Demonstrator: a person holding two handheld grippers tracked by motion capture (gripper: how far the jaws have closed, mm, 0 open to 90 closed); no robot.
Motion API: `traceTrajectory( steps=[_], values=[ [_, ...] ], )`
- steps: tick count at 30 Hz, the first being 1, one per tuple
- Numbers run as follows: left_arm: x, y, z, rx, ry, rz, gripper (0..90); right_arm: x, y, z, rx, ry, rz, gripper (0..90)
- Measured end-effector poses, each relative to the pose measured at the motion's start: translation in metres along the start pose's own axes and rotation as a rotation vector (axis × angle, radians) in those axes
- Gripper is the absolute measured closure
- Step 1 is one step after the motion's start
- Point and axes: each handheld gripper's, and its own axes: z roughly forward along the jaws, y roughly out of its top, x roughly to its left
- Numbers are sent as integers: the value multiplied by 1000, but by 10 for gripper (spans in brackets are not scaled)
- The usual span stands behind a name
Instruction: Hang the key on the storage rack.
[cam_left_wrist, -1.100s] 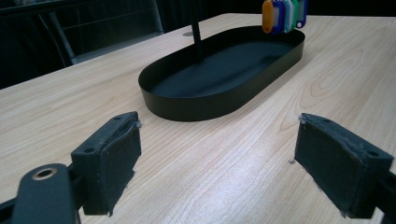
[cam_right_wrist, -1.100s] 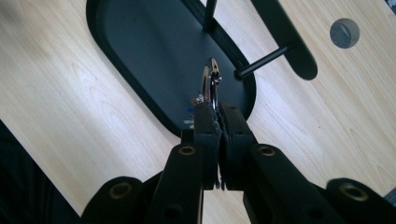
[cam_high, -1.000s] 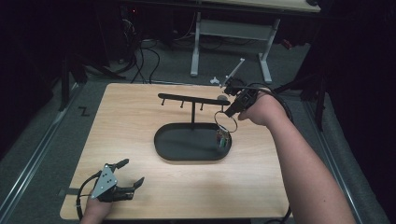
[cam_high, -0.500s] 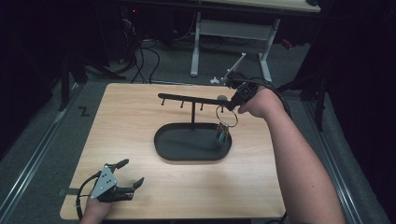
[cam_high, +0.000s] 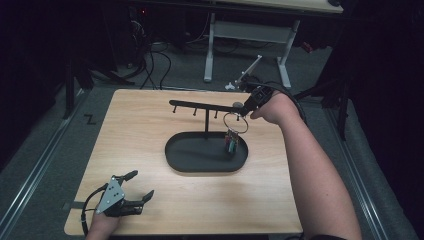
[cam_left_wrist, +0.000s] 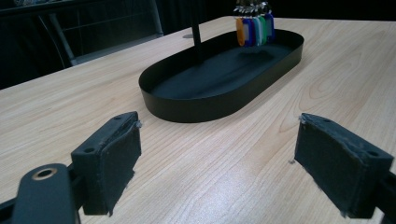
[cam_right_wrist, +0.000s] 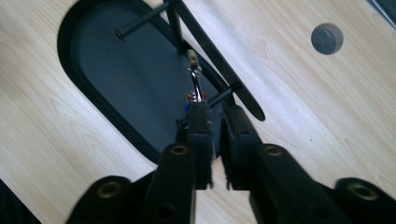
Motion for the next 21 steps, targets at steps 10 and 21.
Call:
traceTrajectory(
  steps=[10,21],
  values=[
    [0,0,0,8,0,1,150,8,-12,-7,-29,-29,36,575],
    [-1,1,1,10,2,2,150,8,-47,8,-100,-34,59,312]
  ],
)
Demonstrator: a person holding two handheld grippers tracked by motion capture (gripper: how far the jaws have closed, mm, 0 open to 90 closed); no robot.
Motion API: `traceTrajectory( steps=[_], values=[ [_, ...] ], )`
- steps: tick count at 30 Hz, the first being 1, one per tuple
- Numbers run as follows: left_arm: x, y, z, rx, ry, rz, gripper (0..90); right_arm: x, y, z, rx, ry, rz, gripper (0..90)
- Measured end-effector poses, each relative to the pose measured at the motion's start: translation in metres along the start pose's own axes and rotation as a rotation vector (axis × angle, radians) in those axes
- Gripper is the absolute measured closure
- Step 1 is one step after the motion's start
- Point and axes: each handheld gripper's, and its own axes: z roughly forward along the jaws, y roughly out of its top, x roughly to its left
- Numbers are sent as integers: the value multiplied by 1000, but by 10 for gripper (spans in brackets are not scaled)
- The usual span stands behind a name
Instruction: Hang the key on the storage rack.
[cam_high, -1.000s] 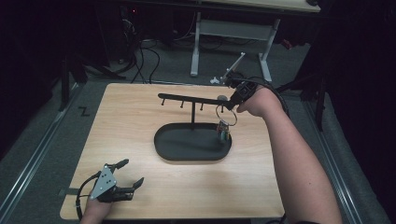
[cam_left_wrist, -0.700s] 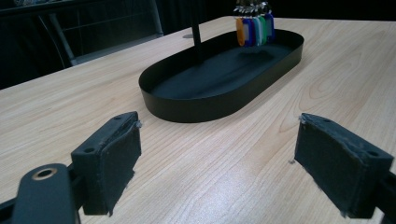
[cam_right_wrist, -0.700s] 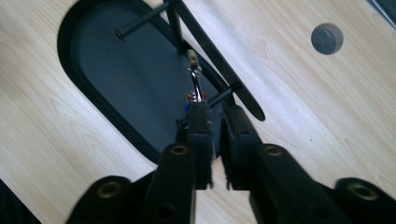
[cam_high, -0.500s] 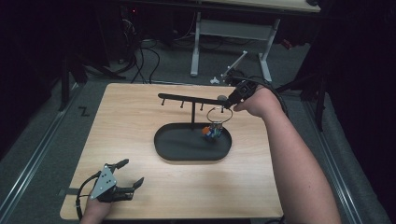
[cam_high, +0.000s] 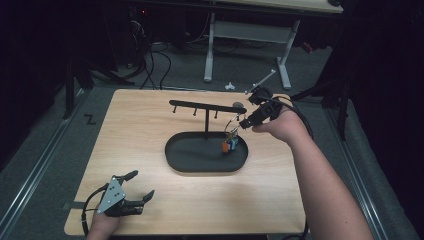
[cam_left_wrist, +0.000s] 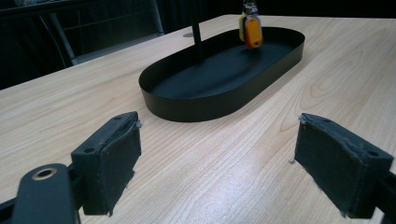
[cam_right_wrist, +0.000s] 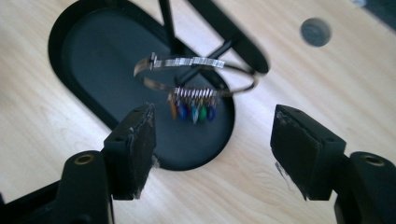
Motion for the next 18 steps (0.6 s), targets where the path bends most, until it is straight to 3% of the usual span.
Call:
traceTrajectory(
  steps=[11,18],
  values=[
    [0,0,0,3,3,2,150,4,-39,34,-7,-50,11,251],
    [0,0,0,5,1,7,150,2,-61,52,-47,-67,28,189]
  ],
)
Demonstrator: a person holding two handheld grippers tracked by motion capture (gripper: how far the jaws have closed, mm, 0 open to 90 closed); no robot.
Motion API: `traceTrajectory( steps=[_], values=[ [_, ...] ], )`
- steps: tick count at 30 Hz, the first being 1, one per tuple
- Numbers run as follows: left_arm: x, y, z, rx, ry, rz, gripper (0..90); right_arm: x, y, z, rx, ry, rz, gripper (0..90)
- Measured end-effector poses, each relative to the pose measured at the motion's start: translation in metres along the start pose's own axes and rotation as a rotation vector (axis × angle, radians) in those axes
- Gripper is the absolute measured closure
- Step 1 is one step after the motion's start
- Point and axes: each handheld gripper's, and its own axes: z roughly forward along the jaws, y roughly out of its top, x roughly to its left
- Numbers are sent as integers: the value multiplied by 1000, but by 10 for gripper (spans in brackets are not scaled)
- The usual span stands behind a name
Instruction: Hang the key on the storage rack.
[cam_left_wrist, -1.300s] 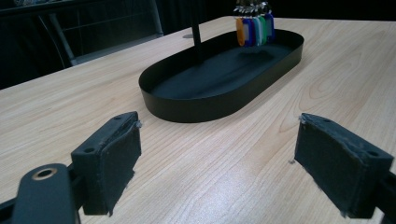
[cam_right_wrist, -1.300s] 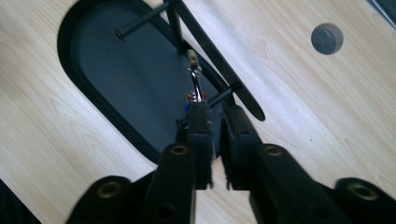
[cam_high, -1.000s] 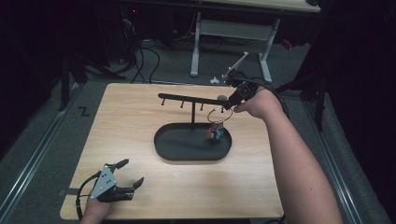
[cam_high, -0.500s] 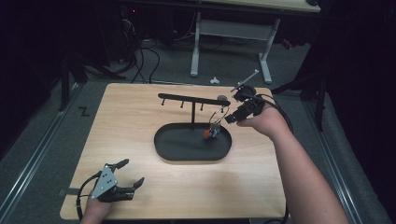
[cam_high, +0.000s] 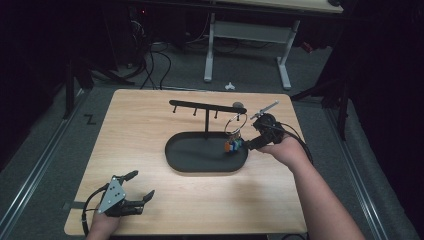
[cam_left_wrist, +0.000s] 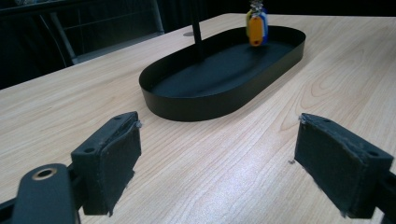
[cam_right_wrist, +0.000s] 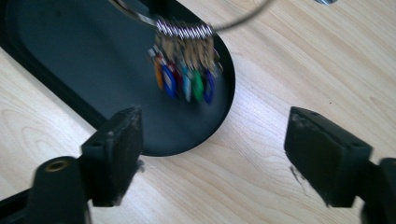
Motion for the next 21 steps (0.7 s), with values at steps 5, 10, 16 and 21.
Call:
traceTrajectory(
  steps=[5,10,16,21],
  values=[
    [0,0,0,-1,2,-3,150,3,-18,6,-46,1,29,160],
    [0,0,0,0,2,-3,150,21,-28,13,-6,-121,-38,85],
    [0,0,0,1,2,0,150,39,-55,21,-108,-54,-33,50],
    [0,0,1,3,2,2,150,50,-87,34,-199,-3,25,33]
  ],
)
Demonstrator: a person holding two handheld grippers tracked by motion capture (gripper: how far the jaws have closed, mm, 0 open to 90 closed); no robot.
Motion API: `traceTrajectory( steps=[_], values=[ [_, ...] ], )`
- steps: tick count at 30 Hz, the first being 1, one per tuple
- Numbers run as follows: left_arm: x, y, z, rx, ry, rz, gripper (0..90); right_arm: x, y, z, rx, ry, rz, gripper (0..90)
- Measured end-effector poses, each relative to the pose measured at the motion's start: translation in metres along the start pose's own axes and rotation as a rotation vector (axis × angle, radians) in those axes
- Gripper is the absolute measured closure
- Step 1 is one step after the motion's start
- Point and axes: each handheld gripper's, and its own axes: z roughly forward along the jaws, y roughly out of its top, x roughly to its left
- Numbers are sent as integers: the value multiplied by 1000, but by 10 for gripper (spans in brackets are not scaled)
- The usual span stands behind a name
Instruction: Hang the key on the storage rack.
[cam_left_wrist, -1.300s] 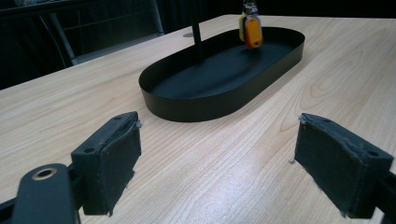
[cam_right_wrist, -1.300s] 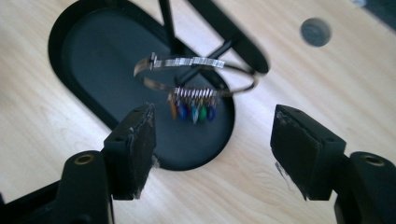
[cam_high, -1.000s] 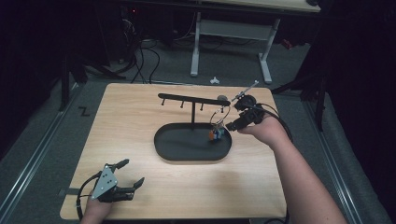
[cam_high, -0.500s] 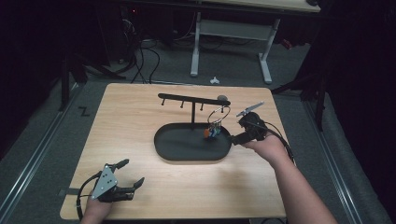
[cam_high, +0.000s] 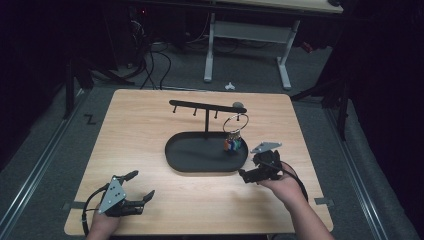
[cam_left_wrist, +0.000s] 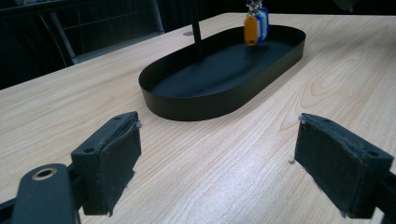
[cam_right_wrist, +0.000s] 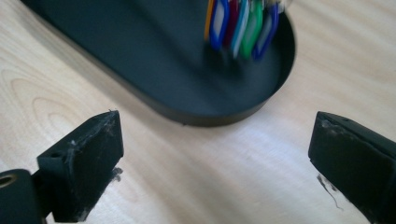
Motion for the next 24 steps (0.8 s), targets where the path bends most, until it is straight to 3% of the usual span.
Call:
traceTrajectory(
  steps=[5,6,8,10,13,16,24],
  values=[
    [0,0,0,1,1,1,150,6,-38,5,-91,39,117,32],
    [0,0,1,2,1,0,150,10,-54,7,-139,21,139,31],
    [0,0,0,2,0,3,150,12,-60,7,-152,9,148,31],
    [0,0,1,3,1,2,150,19,-81,6,-251,-29,154,28],
    [0,1,1,10,2,1,150,23,-83,5,-224,-34,126,25],
    [0,1,2,17,6,5,150,22,-82,7,-220,-67,107,27],
    [-2,1,1,14,6,15,150,23,-84,13,-191,-45,74,28]
  ],
)
